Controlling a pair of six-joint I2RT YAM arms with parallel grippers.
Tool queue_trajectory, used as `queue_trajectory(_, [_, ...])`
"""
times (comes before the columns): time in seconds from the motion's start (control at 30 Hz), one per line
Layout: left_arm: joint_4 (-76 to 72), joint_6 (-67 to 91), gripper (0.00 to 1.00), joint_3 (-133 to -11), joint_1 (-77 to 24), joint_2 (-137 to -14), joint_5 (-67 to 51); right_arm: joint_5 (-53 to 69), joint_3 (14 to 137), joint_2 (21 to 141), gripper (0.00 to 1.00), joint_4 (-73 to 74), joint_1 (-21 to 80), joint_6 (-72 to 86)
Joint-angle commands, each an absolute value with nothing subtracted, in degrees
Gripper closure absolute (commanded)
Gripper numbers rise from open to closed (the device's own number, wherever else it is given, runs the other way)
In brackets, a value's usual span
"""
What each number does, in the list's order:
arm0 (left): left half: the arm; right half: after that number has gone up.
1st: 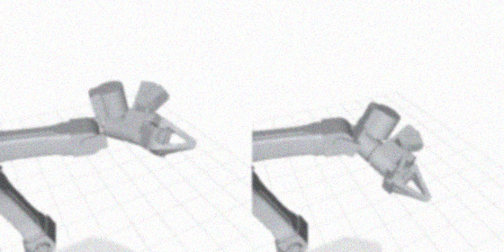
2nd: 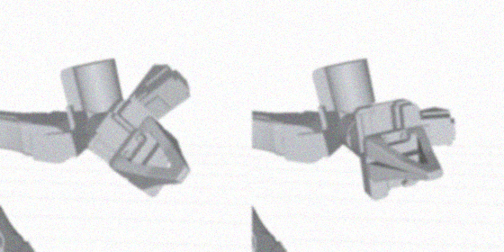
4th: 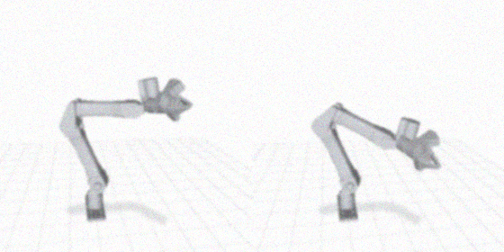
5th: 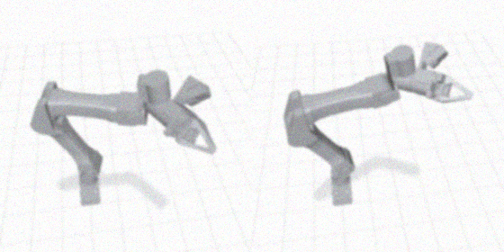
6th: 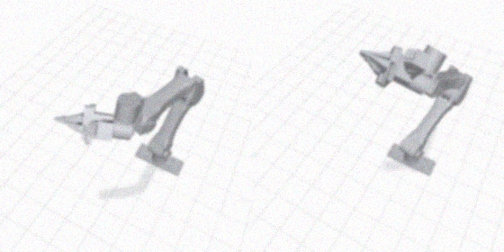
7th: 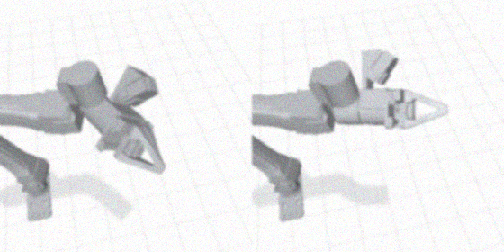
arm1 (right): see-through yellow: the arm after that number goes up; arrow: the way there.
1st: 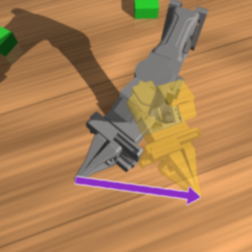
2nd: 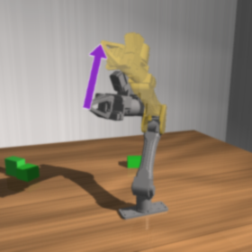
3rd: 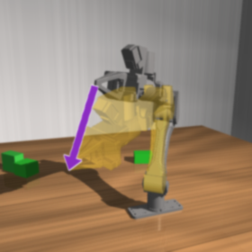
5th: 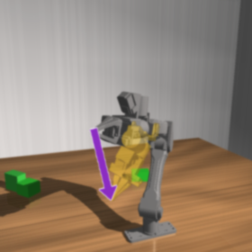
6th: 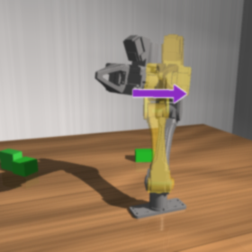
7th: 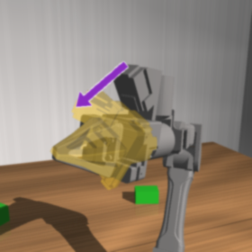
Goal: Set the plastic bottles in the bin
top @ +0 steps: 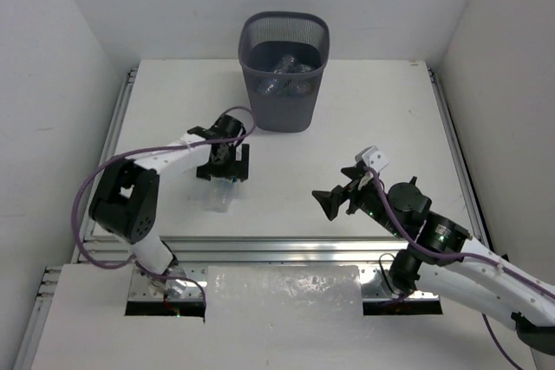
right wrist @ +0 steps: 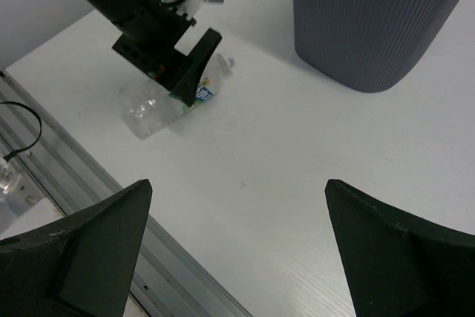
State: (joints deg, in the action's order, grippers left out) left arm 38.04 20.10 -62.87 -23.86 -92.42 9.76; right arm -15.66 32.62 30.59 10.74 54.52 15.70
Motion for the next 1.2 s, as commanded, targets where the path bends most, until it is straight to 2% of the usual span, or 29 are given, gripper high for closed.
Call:
queue_trajectory(0.0, [37.2, 20.3, 0.0, -63.4, -22.7, -92.5, 10.0, -13.9, 32.1, 31.2, 0.01, 6.6, 54.7, 16.9])
queue_trajectory(0.1, [35.8, 22.6, 0.03, -62.6, -22.5, -98.3, 9.2, -13.4, 32.0, 31.5, 0.01, 6.3, 54.7, 16.5])
queue_trajectory(0.17, [33.8, 23.8, 0.14, -61.4, -23.5, -99.4, 7.0, -13.4, 31.9, 31.6, 0.01, 6.2, 54.7, 16.0])
queue_trajectory(0.23, [33.0, 25.7, 0.38, -61.0, -24.9, -96.2, 7.5, -14.3, 32.2, 31.6, 0.01, 6.8, 54.8, 15.5])
queue_trajectory(0.3, [34.1, 27.7, 0.96, -62.0, -27.1, -91.8, 12.1, -14.8, 32.3, 31.3, 0.01, 7.4, 54.7, 15.2])
queue_trajectory(0.4, [40.2, 30.1, 0.99, -66.7, -29.8, -77.1, 18.3, -16.4, 32.6, 30.8, 0.01, 8.3, 54.7, 14.5])
queue_trajectory(0.47, [41.0, 30.8, 0.99, -73.3, -32.0, -71.9, 20.3, -17.0, 32.7, 30.4, 0.01, 8.3, 54.7, 14.1])
queue_trajectory(0.53, [36.7, 28.2, 0.99, -79.9, -32.3, -67.3, 16.4, -18.5, 32.9, 30.3, 0.01, 8.1, 54.7, 13.4])
queue_trajectory(0.6, [29.8, 23.5, 0.97, -84.7, -32.3, -68.7, 9.6, -20.5, 33.7, 31.1, 0.01, 8.3, 54.6, 12.5])
queue_trajectory(0.67, [29.1, 20.3, 0.99, -95.5, -32.2, -73.6, 7.8, -21.7, 35.4, 32.0, 0.01, 8.9, 54.6, 11.7])
queue_trajectory(0.7, [29.9, 19.2, 1.0, -106.2, -32.2, -81.1, 7.9, -22.8, 35.9, 32.4, 0.01, 9.7, 54.6, 11.6])
queue_trajectory(0.77, [35.0, 16.8, 1.0, -119.8, -31.7, -90.5, 9.4, -24.2, 36.9, 32.4, 0.01, 10.5, 54.6, 12.0])
queue_trajectory(0.8, [37.6, 16.4, 1.0, -136.1, -30.7, -101.1, 10.4, -24.8, 37.0, 31.8, 0.01, 10.9, 54.7, 12.4])
queue_trajectory(0.83, [41.9, 16.3, 0.94, -144.8, -29.6, -106.5, 10.1, -25.7, 37.2, 31.4, 0.01, 11.2, 54.6, 12.9])
queue_trajectory(0.87, [42.8, 17.2, 0.93, -151.3, -28.4, -114.9, 9.8, -26.1, 37.4, 30.9, 0.01, 11.9, 54.6, 13.1])
queue_trajectory(0.9, [42.1, 18.4, 0.93, -154.9, -24.8, -116.8, 8.7, -26.5, 37.5, 29.9, 0.01, 12.6, 54.7, 13.3])
queue_trajectory(0.97, [31.2, 24.8, 0.93, -144.7, -20.5, -113.6, 0.7, -26.8, 37.9, 28.7, 0.01, 14.6, 54.7, 13.3])
queue_trajectory(1.0, [25.3, 27.0, 0.87, -131.4, -17.3, -111.6, -2.7, -27.2, 38.1, 28.2, 0.01, 15.2, 54.6, 13.1])
queue_trajectory(1.03, [17.9, 28.9, 0.83, -127.4, -16.6, -110.7, -5.8, -28.1, 38.5, 27.3, 0.01, 16.0, 54.6, 12.8])
queue_trajectory(1.07, [17.3, 28.7, 0.8, -126.9, -16.6, -112.4, -6.2, -28.4, 38.8, 26.8, 0.01, 16.6, 54.6, 12.6])
queue_trajectory(1.17, [22.2, 26.0, 0.77, -144.2, -17.6, -122.4, -10.4, -29.5, 41.1, 25.8, 0.01, 19.8, 54.6, 12.4])
